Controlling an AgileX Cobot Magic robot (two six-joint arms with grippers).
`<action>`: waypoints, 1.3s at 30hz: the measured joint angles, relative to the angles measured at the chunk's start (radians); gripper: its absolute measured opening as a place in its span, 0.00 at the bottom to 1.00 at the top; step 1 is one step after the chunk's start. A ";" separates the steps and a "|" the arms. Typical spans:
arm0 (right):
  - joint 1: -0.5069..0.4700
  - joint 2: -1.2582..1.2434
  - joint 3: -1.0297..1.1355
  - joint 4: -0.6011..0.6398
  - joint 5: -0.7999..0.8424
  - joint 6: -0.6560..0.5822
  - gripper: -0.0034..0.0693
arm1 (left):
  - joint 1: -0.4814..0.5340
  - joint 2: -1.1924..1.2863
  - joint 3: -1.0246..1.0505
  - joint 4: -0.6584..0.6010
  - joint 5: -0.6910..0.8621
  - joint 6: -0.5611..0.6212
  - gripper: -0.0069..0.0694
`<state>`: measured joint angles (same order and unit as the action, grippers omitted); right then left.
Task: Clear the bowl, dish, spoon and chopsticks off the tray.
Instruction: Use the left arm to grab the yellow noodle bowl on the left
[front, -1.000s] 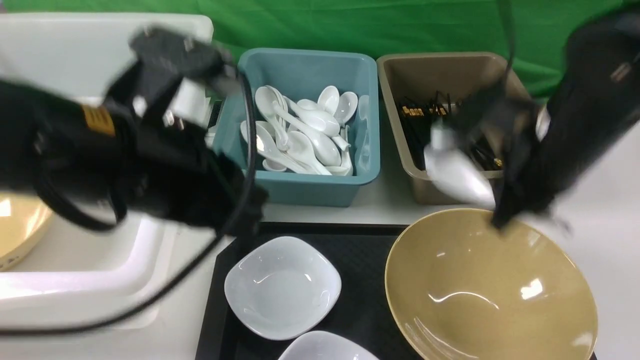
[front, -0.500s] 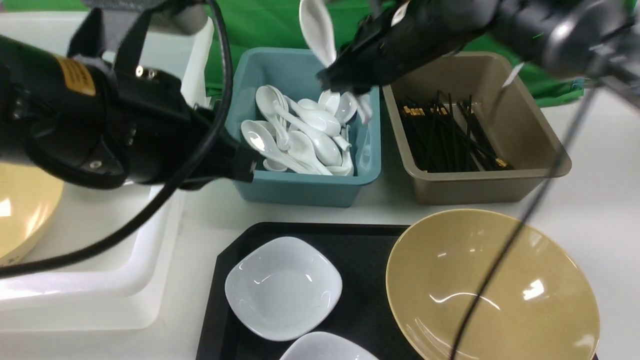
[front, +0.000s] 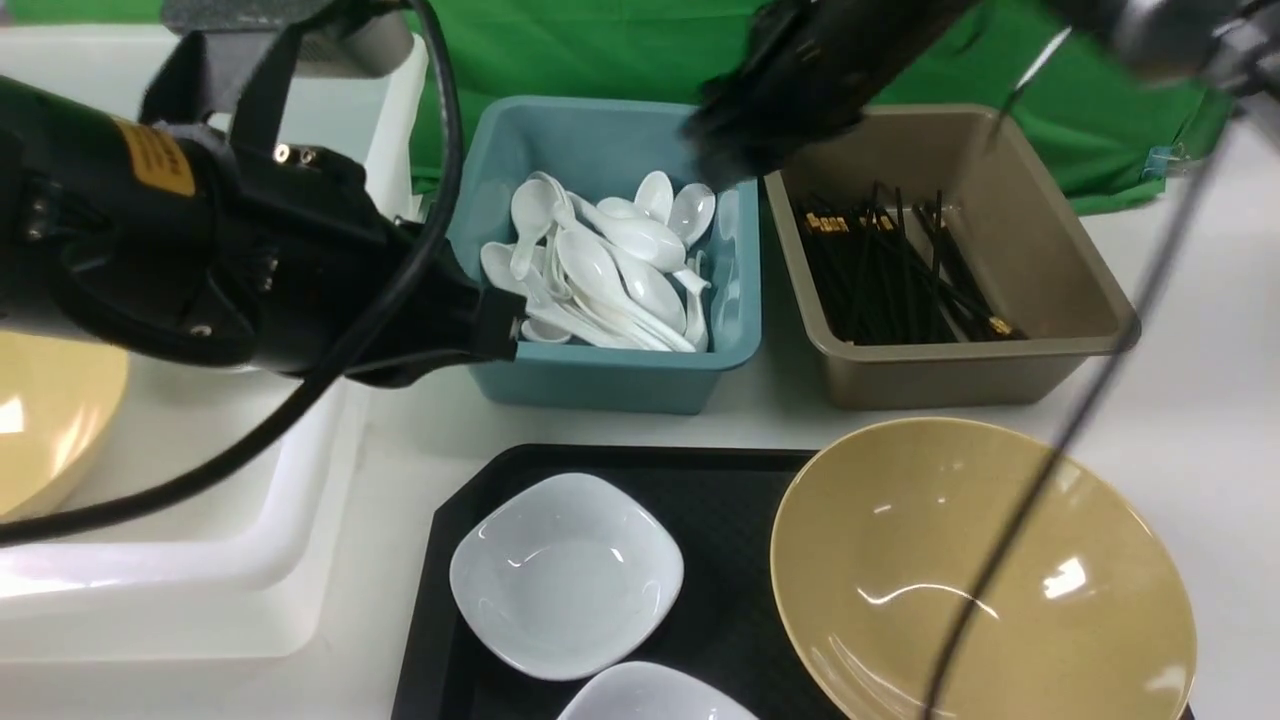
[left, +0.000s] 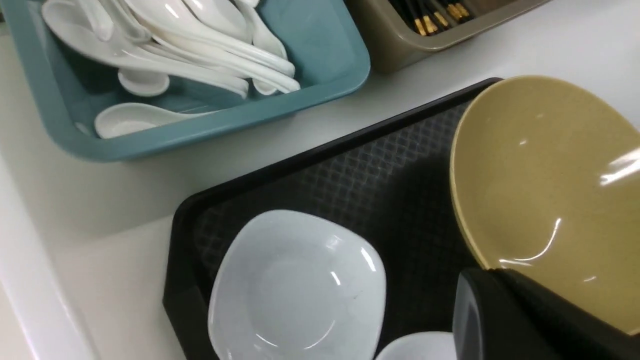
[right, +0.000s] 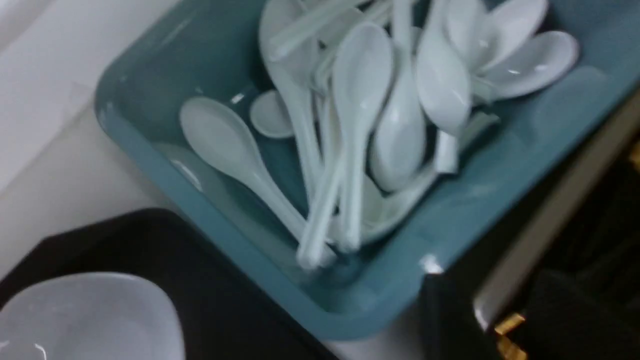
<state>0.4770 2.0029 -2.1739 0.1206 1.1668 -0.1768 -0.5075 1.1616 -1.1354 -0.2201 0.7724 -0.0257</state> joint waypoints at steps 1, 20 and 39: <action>-0.018 -0.052 0.023 -0.015 0.012 0.000 0.19 | 0.000 0.005 0.000 -0.012 0.002 0.001 0.08; -0.242 -0.883 1.106 -0.026 -0.097 0.011 0.06 | -0.181 0.587 -0.290 -0.072 0.096 0.040 0.45; -0.209 -0.896 1.172 0.195 -0.137 -0.187 0.12 | -0.165 0.605 -0.405 0.062 0.277 -0.010 0.50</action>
<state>0.2679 1.1073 -1.0020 0.3156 1.0299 -0.3641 -0.6724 1.7669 -1.5408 -0.1578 1.0497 -0.0361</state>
